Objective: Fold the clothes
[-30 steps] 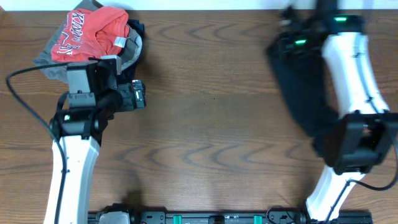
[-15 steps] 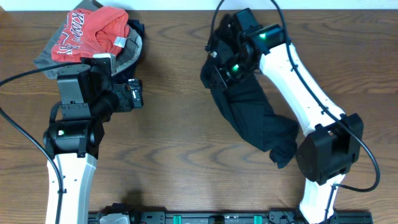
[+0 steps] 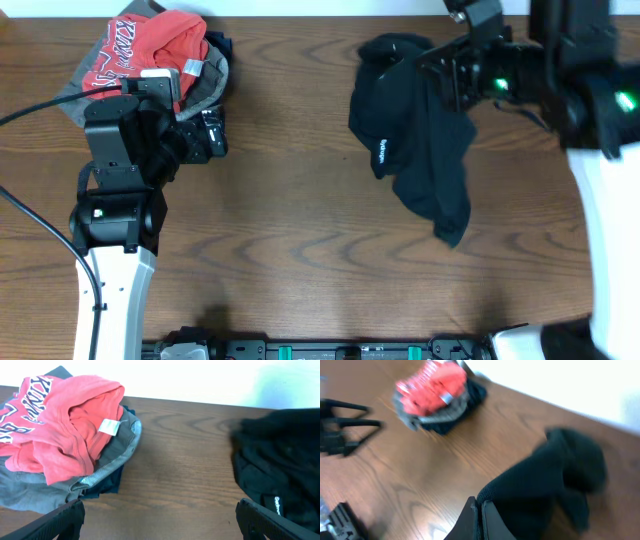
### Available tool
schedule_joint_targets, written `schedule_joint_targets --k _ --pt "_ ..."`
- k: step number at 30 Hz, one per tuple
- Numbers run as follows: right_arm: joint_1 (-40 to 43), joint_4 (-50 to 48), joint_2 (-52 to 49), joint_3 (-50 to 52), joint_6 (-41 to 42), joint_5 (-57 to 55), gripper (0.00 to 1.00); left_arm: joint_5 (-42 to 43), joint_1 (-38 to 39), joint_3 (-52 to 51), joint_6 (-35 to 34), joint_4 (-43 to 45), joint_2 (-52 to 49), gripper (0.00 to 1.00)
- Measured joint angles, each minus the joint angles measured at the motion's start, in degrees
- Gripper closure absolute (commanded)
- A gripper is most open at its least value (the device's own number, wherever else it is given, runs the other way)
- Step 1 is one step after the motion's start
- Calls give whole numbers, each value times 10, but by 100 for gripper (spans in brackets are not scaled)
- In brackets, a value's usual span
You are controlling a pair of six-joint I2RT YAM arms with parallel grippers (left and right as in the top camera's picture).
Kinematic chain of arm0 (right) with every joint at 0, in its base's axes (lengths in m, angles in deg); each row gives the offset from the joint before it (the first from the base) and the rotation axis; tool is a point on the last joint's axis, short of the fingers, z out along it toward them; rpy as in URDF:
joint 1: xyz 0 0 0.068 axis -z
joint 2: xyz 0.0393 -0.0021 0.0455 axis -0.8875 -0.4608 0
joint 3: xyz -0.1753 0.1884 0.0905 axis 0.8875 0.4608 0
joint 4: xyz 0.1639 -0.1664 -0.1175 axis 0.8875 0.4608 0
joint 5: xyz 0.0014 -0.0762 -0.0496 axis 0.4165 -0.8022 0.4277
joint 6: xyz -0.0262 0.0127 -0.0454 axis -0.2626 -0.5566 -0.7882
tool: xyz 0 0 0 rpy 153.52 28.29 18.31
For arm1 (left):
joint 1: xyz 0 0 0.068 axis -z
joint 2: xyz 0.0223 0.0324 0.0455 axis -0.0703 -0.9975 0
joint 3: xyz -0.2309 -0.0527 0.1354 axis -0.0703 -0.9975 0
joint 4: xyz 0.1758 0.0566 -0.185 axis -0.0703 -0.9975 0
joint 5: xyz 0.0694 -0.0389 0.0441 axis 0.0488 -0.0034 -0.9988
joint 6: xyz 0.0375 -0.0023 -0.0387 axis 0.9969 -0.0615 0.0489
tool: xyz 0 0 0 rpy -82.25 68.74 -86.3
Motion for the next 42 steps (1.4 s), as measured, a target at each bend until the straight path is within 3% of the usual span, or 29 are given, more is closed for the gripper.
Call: schedule_joint_targets --k 7,13,20,29,31,34,36,42 --pt "-101 72 52 -4 6 -58 99 0 0 0 0 2 0 2" --pt "-89 126 52 -2 23 -148 99 0 0 0 0 1 0 2" --pt "44 128 28 5 24 -198 99 6 0 0 0 2 0 2" --pt "226 107 -118 9 10 -200 99 60 8 0 0 8 -37 2" --pt "254 94 -156 9 9 -198 92 68 21 0 0 9 -63 2" --pt "291 68 -213 10 8 -188 64 75 45 0 2 10 -102 2" --pt "311 56 -245 10 6 -170 54 77 66 1 5 9 -130 2" --pt "338 39 -284 17 3 -98 47 82 125 1 24 -25 -203 2"
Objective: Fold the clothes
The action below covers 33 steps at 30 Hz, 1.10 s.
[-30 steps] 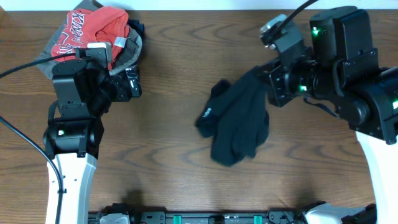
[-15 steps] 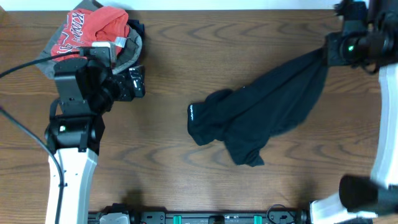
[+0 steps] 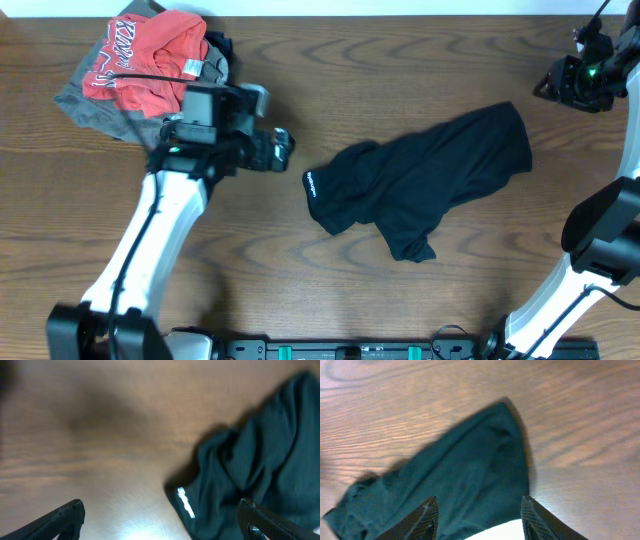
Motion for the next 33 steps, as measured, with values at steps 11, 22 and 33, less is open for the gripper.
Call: schedule_joint_targets --k 11,22,33 --pt "-48 4 2 0 0 42 47 1 22 0 25 -16 -118 2" --pt "-105 0 2 0 0 46 46 1 101 0 118 -16 -164 2" --pt "-129 7 2 0 0 46 48 -34 120 0 151 19 -208 19"
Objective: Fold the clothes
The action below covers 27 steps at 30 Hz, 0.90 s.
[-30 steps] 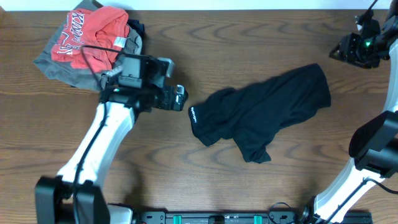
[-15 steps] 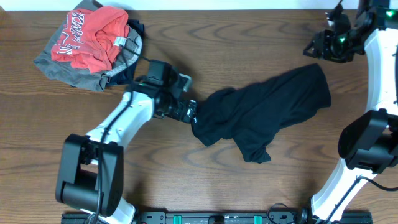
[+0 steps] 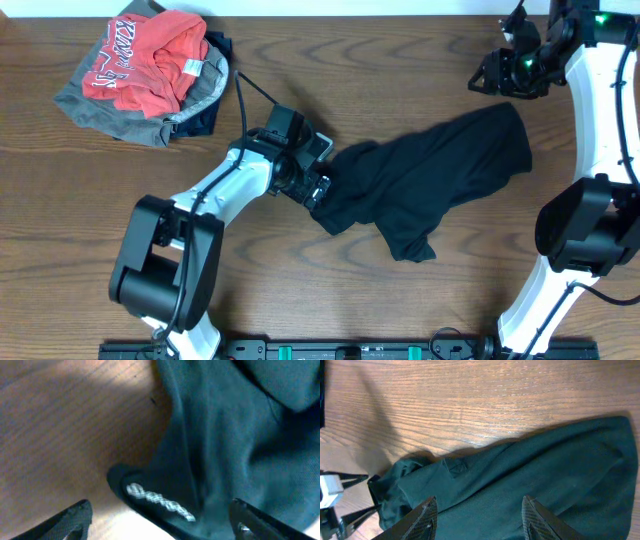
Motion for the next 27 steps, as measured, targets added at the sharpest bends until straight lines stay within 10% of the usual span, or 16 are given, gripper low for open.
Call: schedule_joint_targets --k 8,16,27 --pt "-18 6 0 0 0 0 51 -8 0 0 4 40 -7 38" --pt "-31 15 0 0 0 0 54 -8 0 2 2 92 -7 92" --pt "-38 48 0 0 0 0 69 -9 -6 13 -33 31 -3 94"
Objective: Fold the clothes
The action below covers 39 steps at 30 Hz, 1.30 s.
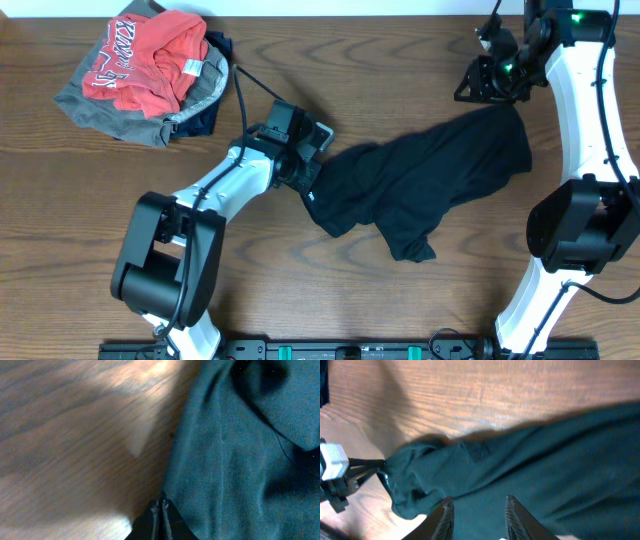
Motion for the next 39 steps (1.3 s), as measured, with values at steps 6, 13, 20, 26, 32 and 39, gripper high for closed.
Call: schedule_joint_targets --k 6,13,20,26,32,39 --pt "-24 39 0 0 -3 1 71 -1 -38 77 -38 -94 60 94" --pt "-52 78 0 0 -16 42 72 -5 -77 164 -75 -109 172 94" --pt "-77 96 0 0 -37 50 67 -23 -89 183 -98 -98 236 94" --pt "-85 58 0 0 -44 40 36 -27 -88 183 -102 -124 221 54" --pt "-71 31 0 0 -44 35 28 -24 -70 183 -84 -128 125 29" --pt "-51 24 0 0 -44 18 28 -12 -50 183 -64 -129 -15 28"
